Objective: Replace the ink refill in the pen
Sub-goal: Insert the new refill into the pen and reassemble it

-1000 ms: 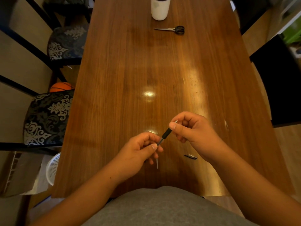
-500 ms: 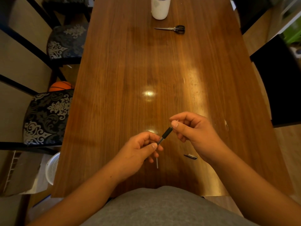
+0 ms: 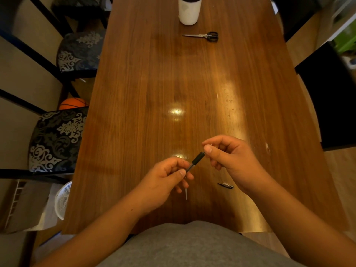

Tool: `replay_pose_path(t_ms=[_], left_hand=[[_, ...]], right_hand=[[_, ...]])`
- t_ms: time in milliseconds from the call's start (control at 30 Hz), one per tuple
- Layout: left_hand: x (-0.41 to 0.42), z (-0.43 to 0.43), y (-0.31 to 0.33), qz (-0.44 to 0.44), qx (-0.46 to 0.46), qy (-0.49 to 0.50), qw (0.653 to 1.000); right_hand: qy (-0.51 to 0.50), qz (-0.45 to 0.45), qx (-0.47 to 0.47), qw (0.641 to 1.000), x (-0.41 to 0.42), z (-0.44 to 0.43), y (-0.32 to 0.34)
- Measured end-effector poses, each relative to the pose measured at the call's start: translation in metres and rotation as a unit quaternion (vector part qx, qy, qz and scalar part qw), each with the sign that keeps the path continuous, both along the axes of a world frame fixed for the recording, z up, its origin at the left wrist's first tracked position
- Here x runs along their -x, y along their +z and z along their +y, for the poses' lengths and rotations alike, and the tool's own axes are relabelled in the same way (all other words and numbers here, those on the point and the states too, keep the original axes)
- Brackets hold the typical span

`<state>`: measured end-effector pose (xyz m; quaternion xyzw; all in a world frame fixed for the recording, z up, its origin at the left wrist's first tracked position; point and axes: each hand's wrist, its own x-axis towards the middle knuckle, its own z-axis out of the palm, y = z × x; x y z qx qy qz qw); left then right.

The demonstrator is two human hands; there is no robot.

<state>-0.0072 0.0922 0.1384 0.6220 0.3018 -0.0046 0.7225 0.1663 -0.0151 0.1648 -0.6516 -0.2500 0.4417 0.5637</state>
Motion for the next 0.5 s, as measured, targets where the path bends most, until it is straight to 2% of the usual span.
replay_pose_path(t_ms=[300,500], left_hand=[[0.0016,-0.0006,0.0042,0.008,-0.005,0.002,1.000],[0.0028,-0.0006,0.0034,0.016,0.001,-0.003,1.000]], right_hand=[[-0.006,-0.016,0.002,1.000,0.0022,-0.0003,-0.0021],[0.018,0.005,-0.001,1.000,0.0021,-0.0043,-0.0077]])
